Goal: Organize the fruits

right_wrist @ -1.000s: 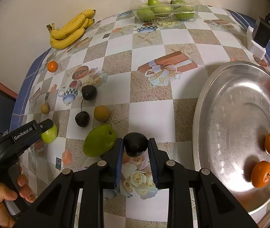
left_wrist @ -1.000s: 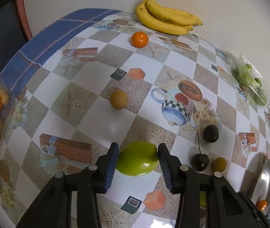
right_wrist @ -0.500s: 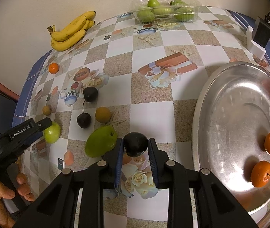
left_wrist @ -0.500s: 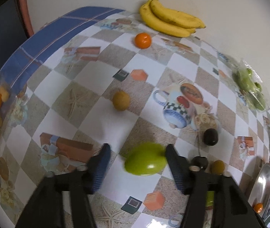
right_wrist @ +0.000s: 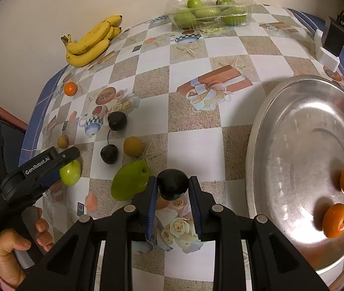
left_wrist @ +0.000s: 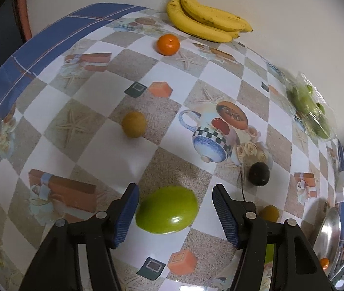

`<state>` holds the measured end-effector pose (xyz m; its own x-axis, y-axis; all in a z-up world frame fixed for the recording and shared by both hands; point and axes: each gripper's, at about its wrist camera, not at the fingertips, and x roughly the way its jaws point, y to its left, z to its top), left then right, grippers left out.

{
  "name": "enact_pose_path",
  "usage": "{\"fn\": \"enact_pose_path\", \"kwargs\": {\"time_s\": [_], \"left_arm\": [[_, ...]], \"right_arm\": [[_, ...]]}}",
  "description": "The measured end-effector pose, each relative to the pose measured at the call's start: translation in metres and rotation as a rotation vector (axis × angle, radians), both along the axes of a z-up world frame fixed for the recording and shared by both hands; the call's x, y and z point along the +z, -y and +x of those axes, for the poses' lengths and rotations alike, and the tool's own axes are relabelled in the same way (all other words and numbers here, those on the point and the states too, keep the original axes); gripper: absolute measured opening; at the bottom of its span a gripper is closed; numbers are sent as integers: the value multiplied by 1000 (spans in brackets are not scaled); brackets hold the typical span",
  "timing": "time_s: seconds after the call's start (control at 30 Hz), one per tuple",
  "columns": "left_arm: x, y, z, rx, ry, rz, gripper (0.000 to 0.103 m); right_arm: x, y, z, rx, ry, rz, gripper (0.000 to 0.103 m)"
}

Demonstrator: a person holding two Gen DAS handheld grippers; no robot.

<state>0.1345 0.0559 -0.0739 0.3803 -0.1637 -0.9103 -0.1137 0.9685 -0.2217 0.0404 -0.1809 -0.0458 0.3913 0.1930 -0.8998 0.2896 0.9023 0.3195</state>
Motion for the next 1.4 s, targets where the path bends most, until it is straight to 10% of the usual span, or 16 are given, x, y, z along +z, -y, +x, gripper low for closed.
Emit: {"fn": "enact_pose_path", "kwargs": {"time_s": [0.57, 0.73, 0.83, 1.4], "left_arm": [[8, 1, -1, -15, 12, 53, 36], [8, 3, -1, -33, 18, 71, 40], [1, 3, 1, -27, -26, 58, 61], [1, -7, -7, -2, -59, 34, 54]], "right_arm": [[1, 1, 0, -4, 3, 8, 27], [2, 2, 0, -2, -1, 10, 27], [2, 2, 0, -4, 2, 12, 27], [3, 5, 0, -8, 12, 35, 27]]}}
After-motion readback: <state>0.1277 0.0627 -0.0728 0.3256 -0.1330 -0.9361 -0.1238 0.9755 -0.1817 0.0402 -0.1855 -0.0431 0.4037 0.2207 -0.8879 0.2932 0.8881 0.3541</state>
